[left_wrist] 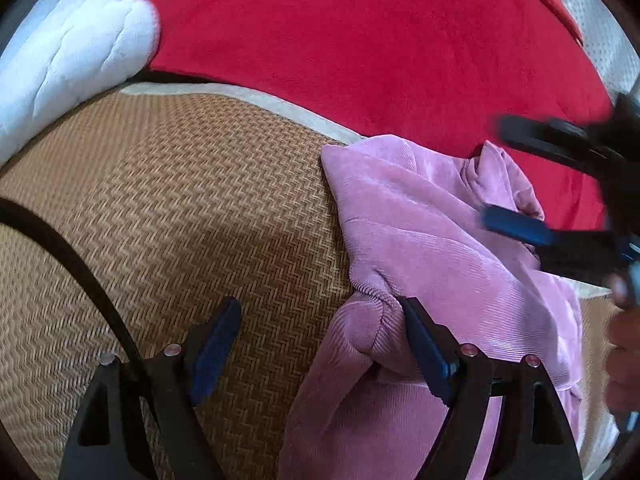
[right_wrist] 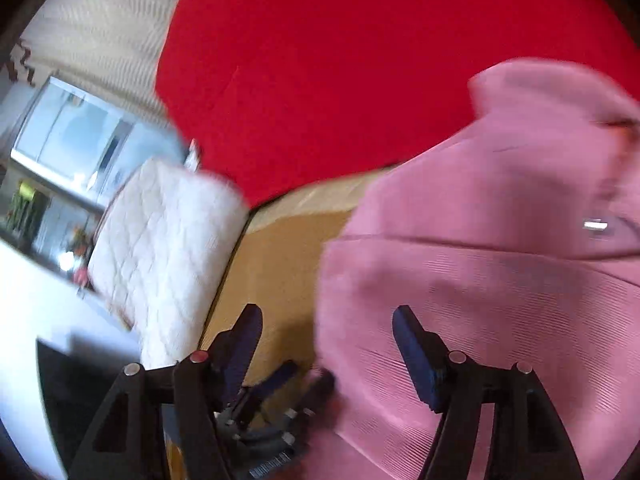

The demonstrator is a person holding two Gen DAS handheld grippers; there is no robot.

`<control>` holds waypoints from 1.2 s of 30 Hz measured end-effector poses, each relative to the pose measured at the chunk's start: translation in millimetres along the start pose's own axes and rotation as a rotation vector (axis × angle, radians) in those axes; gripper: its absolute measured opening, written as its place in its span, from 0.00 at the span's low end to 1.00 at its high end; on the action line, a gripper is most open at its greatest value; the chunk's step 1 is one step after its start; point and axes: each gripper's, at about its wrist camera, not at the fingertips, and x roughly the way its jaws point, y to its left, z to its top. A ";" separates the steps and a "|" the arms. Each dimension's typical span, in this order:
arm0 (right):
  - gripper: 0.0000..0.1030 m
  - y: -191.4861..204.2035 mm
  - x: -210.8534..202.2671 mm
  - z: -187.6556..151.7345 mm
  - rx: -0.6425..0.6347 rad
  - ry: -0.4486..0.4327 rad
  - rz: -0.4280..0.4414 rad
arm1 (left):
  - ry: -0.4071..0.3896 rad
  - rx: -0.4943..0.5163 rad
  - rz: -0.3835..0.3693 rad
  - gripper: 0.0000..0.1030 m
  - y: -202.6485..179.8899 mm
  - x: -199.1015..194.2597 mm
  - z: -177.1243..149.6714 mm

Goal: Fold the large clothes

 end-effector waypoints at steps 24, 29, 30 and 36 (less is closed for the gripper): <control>0.70 -32.4 71.3 17.8 0.115 0.026 -0.018 | 0.026 -0.067 -0.001 0.79 13.8 -17.6 -20.0; 0.71 -13.7 33.0 7.4 0.062 -0.032 0.003 | 0.032 -0.109 -0.020 0.79 21.1 -26.9 -27.2; 0.71 -10.2 17.5 -1.5 0.054 -0.058 0.008 | 0.033 -0.133 -0.037 0.79 24.8 -30.8 -28.7; 0.74 -12.3 -86.8 -99.6 0.004 -0.203 -0.010 | 0.007 -0.143 -0.116 0.78 49.9 -53.6 -25.2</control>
